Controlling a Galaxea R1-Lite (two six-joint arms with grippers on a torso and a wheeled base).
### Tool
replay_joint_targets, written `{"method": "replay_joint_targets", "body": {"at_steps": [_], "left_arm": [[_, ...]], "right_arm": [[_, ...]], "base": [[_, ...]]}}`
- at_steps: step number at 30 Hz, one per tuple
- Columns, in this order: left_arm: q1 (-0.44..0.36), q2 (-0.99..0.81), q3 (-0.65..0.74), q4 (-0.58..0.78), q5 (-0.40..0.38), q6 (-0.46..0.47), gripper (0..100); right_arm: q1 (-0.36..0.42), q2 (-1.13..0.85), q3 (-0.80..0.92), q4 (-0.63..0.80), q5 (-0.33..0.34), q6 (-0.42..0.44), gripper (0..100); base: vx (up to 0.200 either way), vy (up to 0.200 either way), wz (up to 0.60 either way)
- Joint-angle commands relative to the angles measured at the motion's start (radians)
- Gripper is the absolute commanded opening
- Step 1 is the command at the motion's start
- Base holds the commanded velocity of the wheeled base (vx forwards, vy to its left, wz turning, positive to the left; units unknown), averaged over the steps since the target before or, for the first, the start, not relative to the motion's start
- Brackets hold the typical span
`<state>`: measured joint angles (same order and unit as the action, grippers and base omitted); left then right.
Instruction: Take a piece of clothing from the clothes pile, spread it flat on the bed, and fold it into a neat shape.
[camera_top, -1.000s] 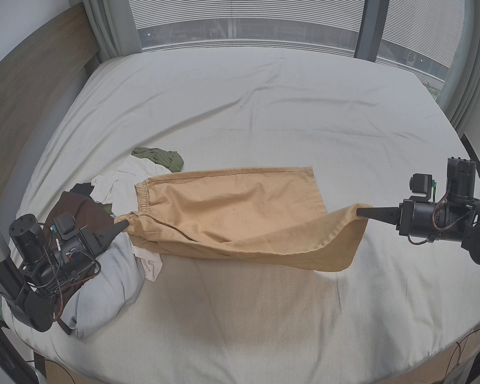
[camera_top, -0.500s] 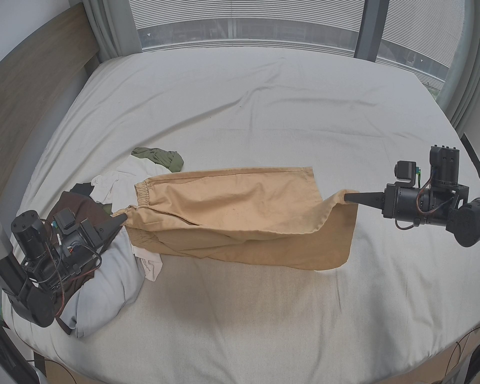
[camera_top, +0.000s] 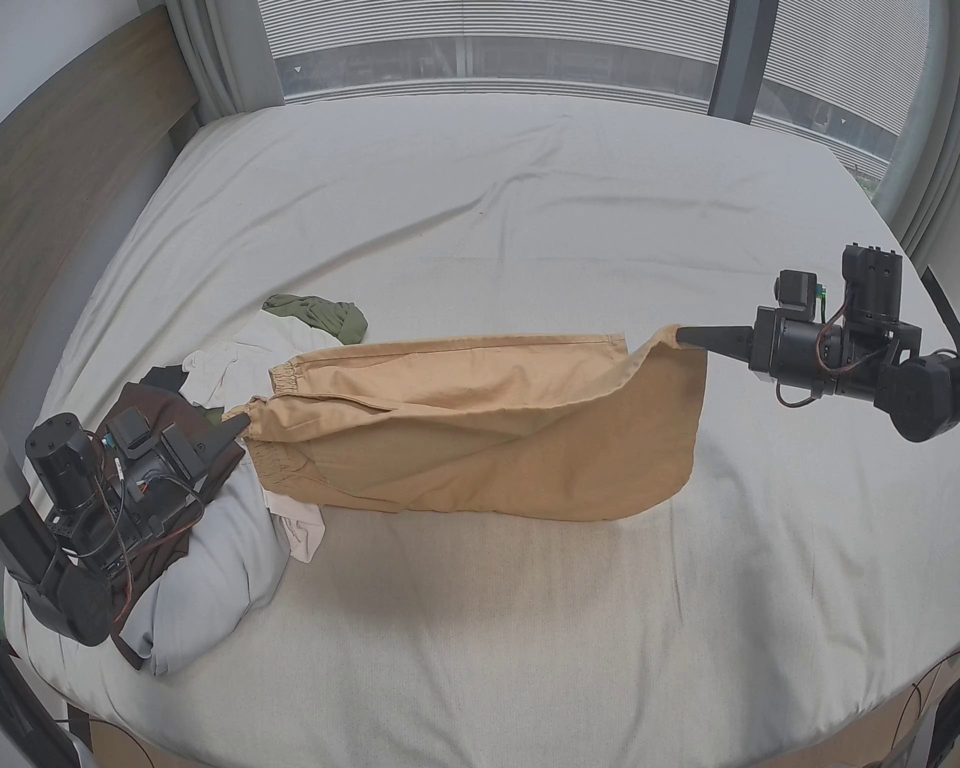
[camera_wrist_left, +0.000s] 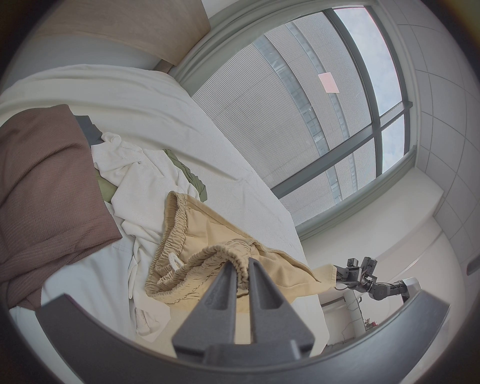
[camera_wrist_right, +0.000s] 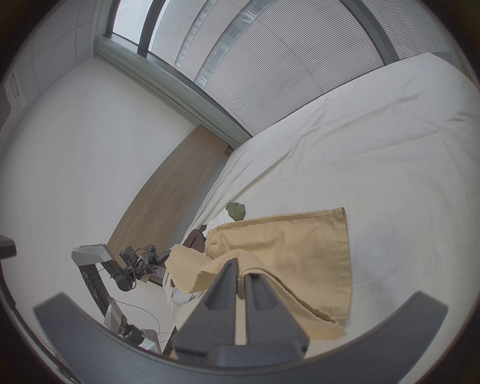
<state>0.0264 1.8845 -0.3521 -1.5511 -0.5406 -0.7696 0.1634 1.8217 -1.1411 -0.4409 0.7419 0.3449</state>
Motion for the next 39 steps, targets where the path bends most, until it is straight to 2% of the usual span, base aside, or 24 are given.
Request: {"method": "replay_joint_targets", "body": {"at_steps": [1,17,24,31,39], "left_arm": [[-0.002,0.016,-0.016,0.000,0.014,-0.005,0],[-0.025,0.036,-0.048,0.000,0.039,-0.037,0],[-0.065,0.101,-0.113,0.000,0.122,-0.039,0],[-0.065,0.209,-0.222,0.000,0.169,-0.039,0],[-0.069,0.251,-0.294,0.002,0.194,-0.040,0]], "right_arm": [[0.001,0.039,-0.071,0.033,-0.001,0.002,0],[-0.002,0.143,-0.183,0.037,-0.001,0.002,0],[-0.007,0.203,-0.236,0.037,-0.015,0.002,0],[-0.015,0.249,-0.286,0.033,-0.016,0.003,0],[-0.013,0.321,-0.379,0.034,-0.016,0.020,0]], "base": [[0.000,0.000,0.00],[0.000,0.000,0.00],[0.000,0.000,0.00],[0.000,0.000,0.00],[0.000,0.000,0.00]]}}
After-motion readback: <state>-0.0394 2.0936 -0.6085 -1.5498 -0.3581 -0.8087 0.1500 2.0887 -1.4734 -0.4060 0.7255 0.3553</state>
